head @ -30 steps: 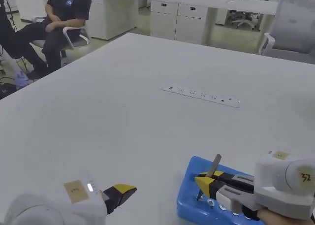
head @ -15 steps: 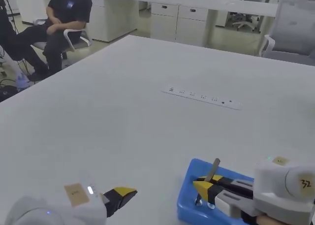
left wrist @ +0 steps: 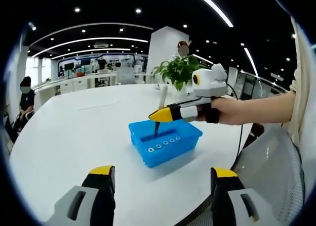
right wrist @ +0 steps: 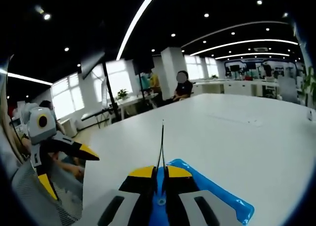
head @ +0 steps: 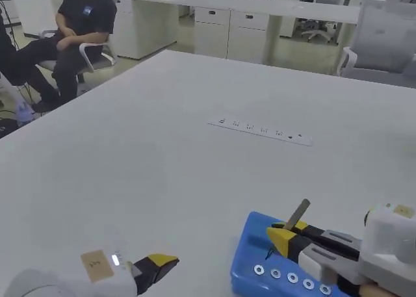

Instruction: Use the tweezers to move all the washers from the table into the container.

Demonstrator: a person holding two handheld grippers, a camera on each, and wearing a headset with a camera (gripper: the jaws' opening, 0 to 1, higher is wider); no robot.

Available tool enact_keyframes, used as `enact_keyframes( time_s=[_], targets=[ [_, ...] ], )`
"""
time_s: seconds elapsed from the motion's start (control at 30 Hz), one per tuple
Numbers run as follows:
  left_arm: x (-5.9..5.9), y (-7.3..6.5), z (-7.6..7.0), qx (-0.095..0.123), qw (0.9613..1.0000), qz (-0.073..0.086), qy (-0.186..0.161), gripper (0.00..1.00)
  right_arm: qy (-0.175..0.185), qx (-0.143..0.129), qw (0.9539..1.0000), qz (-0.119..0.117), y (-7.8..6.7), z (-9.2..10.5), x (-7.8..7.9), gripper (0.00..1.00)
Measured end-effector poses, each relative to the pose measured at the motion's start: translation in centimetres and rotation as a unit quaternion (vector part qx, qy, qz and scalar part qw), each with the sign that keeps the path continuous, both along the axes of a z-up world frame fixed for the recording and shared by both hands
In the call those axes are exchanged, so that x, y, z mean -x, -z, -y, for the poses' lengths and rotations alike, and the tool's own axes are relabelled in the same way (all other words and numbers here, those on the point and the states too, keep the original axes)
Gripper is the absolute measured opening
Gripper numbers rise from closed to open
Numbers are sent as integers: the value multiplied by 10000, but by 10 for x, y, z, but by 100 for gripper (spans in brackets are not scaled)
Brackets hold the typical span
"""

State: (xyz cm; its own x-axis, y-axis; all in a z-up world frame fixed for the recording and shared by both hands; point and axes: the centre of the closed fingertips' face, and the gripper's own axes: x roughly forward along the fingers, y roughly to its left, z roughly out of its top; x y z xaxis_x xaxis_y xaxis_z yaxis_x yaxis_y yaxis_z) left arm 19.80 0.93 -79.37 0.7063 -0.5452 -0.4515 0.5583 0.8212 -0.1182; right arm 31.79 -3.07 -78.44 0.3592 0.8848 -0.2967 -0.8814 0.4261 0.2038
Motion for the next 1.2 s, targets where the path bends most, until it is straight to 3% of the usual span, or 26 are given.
enact_keyframes(
  time_s=[0.23, 0.5, 0.6, 0.77, 0.83, 0.97, 1.03, 1.1, 1.13, 1.17, 1.2],
  targets=[
    [1, 3, 0, -51, 10000, -55, 30, 79, -115, -204, 9997, 51, -17, 6, 21, 4],
    [4, 7, 3, -118, 9997, -160, 121, 79, -281, -113, 9995, 123, -18, 19, 50, 4],
    [4, 7, 3, -115, 9997, -169, 142, 77, -367, 2, 9993, 77, -11, 24, 66, 4],
    [5, 10, 3, -310, 9992, -161, 218, 75, -533, 350, 9979, -56, 9, 32, 94, 4],
    [5, 7, 4, -296, 9993, -80, 227, 76, -593, 487, 9970, -122, 16, 36, 103, 4],
    [6, 7, 5, -278, 9992, -75, 282, 76, -604, 544, 9965, -200, 19, 41, 110, 4],
    [7, 5, 7, -327, 9988, -15, 362, 75, -601, 529, 9965, -238, 18, 41, 111, 4],
    [8, 1, 12, -216, 9987, 85, 464, 76, -662, 622, 9957, -191, 19, 42, 113, 4],
    [9, 0, 15, -122, 9987, 66, 496, 76, -689, 667, 9952, -185, 20, 43, 114, 4],
    [11, 0, 18, 4, 9986, -104, 522, 76, -709, 687, 9950, -176, 21, 43, 114, 4],
    [12, 1, 17, -18, 9985, -127, 526, 76, -740, 693, 9947, -169, 23, 42, 114, 4]
  ],
)
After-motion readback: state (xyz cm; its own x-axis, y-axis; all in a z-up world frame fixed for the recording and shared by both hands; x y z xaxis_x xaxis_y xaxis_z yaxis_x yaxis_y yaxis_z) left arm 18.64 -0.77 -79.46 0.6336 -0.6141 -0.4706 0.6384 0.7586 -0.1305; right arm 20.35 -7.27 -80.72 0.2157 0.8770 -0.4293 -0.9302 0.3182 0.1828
